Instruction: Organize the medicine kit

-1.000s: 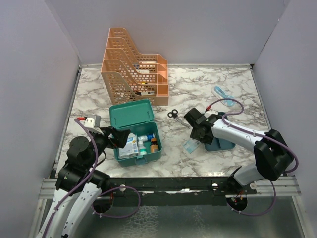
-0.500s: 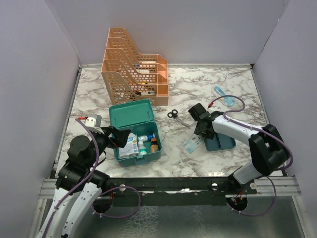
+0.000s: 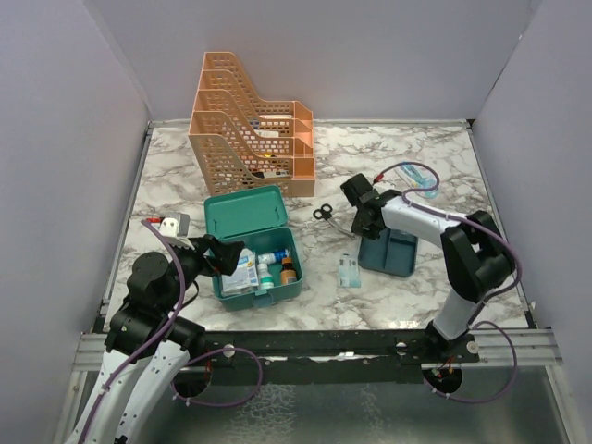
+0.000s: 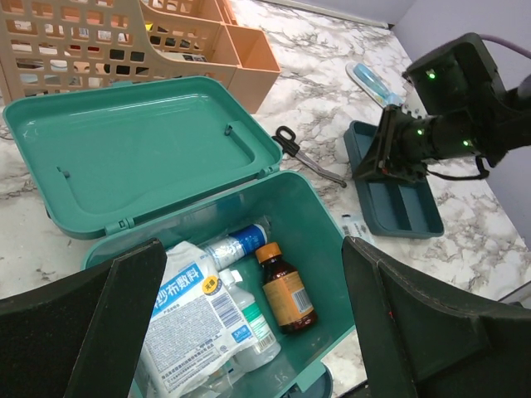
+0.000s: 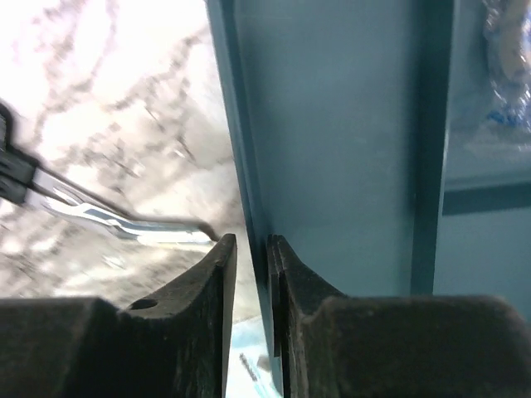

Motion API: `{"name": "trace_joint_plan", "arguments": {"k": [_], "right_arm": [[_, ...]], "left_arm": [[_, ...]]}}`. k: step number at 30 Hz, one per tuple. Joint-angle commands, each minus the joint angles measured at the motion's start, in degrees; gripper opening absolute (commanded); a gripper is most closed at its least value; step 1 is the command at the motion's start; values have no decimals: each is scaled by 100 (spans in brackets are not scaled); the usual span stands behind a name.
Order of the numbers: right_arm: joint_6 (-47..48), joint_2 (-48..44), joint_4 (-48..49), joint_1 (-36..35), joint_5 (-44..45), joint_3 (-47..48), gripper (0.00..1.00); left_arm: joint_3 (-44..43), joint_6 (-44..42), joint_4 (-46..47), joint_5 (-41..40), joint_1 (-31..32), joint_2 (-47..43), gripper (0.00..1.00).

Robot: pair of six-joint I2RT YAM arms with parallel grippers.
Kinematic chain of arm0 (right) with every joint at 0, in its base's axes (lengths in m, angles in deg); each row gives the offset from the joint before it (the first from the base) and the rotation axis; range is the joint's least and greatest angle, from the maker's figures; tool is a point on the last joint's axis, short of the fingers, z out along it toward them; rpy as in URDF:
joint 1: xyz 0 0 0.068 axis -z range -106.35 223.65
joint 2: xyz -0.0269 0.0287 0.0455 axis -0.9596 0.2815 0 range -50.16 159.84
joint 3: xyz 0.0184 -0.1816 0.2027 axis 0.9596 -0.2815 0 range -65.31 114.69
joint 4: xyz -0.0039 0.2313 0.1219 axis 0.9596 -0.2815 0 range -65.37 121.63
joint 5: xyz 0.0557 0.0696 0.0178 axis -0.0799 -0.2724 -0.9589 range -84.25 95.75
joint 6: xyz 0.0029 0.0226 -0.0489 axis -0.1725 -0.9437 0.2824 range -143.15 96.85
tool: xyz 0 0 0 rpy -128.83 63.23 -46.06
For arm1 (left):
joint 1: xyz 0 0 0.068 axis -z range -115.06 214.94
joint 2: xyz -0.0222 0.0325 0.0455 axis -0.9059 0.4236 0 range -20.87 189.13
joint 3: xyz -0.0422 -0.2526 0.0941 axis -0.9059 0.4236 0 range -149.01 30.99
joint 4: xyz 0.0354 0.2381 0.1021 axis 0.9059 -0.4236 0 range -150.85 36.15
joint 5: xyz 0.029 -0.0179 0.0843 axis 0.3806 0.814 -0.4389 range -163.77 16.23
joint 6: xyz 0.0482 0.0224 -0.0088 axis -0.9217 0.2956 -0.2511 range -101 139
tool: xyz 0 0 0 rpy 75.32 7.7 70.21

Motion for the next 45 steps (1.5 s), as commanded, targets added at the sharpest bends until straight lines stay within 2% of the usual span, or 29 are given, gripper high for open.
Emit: {"name": "trace_joint_plan", "arguments": {"k": [1,6,9,15,23,27,31,35,39,45], "right_arm": [[-382,656,248,79,-118,705,21],[-380,1145,19,75,-41,1459,21],[-191,992,-115,48,108,1516,27],[594,119,-89,16,-281,1063,42],[1804,-1180,331,-504,-1652,-21,42],[1893,-1507,269,-861,-1830,-436,41],[1916,-1361,168,-1192,-1794,-655,41],[1740,-970,-28,-1441,-1357,-623,38],[1780,-790,-31,-1453,-1048,-558,38],[1948,-246,129,-1472,-1099,-464,36]], "left_arm": [[3,58,31,-82,-20,12,91],[2,49,32,-91,-19,18,91],[2,33,33,-67,-20,23,91],[3,42,30,-58,-18,56,91],[-5,41,31,-84,-18,32,91],[-5,66,30,-129,-20,14,91],[-23,28,24,-230,-20,-54,91],[-33,16,-21,-546,-20,-209,90],[-33,20,-40,-766,-20,-324,90],[-7,67,-52,-915,-18,-307,90]]}}
